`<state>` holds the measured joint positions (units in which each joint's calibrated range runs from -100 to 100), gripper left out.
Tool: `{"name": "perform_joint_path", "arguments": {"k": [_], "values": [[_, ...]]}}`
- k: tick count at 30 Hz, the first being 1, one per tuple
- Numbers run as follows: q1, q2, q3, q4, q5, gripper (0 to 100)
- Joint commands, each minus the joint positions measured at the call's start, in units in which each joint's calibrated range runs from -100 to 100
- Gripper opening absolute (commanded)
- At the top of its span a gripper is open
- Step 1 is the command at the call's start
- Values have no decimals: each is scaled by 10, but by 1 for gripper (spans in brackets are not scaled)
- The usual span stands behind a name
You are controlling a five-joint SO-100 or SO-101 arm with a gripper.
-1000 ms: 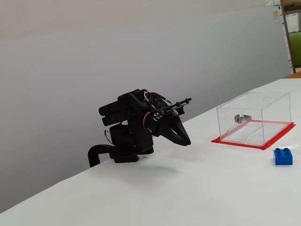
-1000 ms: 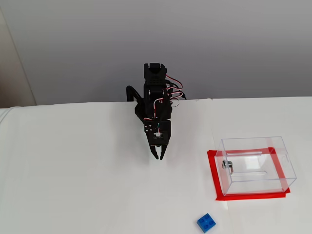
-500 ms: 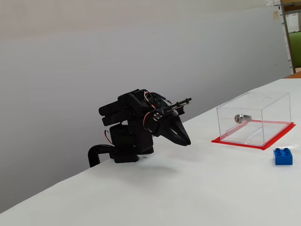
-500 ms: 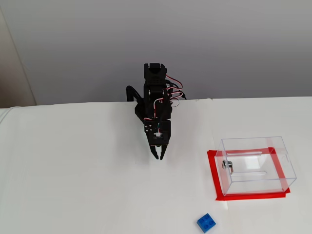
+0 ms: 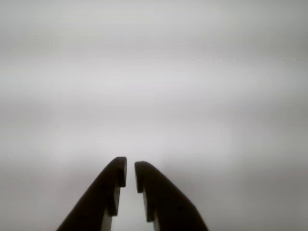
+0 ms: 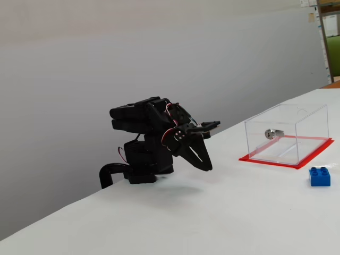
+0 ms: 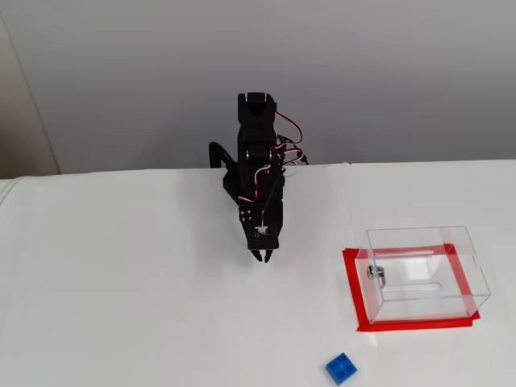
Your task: Pick the blue lego brick and place it into the transparent box
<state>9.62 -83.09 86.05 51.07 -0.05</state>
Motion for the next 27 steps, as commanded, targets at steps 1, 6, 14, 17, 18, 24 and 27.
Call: {"name": "perform_joint_path", "arguments": {"k": [1, 6, 14, 17, 18, 24, 27], "values": [[2, 35, -85, 2, 2, 2], [2, 54, -144, 2, -3, 2], [2, 119, -235, 2, -3, 2], [2, 160, -269, -2, 0, 2], [2, 176, -279, -4, 2, 2], [-21, 279, -369, -8, 2, 2], [-40, 330, -426, -4, 2, 2]]}}
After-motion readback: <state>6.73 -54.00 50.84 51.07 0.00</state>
